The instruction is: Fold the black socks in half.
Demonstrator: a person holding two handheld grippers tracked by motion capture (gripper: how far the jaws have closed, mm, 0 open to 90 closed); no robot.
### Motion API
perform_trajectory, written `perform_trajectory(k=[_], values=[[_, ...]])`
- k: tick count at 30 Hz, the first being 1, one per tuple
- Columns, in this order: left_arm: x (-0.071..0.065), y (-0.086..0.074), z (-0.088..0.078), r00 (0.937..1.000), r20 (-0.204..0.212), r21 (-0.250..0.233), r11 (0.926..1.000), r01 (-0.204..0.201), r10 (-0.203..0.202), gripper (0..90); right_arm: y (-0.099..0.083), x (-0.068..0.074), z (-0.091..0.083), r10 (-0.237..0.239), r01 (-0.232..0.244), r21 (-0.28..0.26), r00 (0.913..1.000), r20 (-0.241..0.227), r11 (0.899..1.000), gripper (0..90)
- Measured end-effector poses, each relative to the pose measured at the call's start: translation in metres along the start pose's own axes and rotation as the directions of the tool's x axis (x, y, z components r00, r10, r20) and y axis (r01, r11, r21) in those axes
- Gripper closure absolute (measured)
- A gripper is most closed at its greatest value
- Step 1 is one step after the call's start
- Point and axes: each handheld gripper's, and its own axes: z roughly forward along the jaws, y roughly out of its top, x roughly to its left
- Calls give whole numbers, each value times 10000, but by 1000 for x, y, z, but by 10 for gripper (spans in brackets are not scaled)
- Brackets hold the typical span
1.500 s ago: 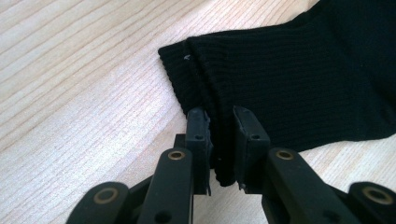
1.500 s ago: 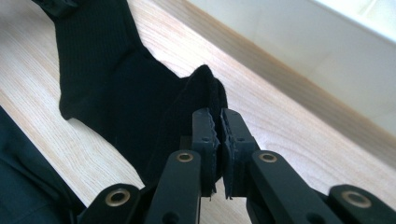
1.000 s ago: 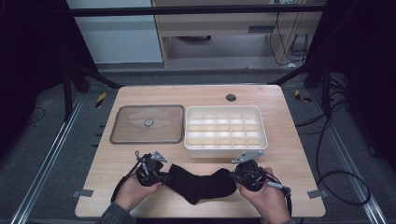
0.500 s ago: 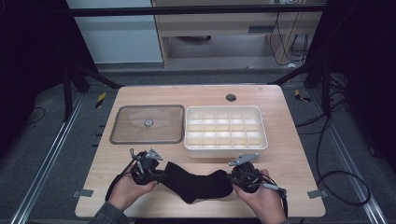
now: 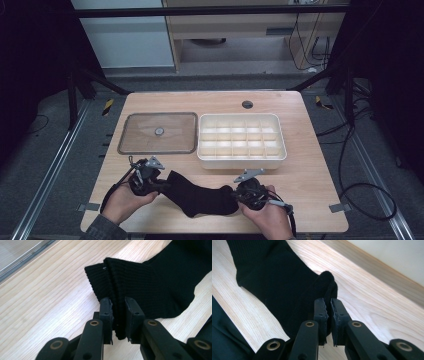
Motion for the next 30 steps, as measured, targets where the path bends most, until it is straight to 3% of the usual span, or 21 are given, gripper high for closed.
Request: perform_trajectory(k=[13, 25, 27, 30], values=[[18, -15, -20, 9997, -189, 124, 9998, 129, -127, 773, 10, 17, 19, -272, 273, 30, 9991, -311, 9996, 828], [24, -18, -28, 9998, -170, 142, 9998, 112, -109, 773, 14, 24, 29, -404, 409, 108, 9982, -437, 9991, 742], [24, -17, -29, 9998, -208, 164, 9998, 78, -75, 773, 13, 24, 28, -398, 405, 141, 9981, -463, 9991, 741], [23, -16, -31, 9997, -232, 193, 9998, 15, -10, 773, 12, 24, 29, -481, 494, 215, 9974, -544, 9986, 810]])
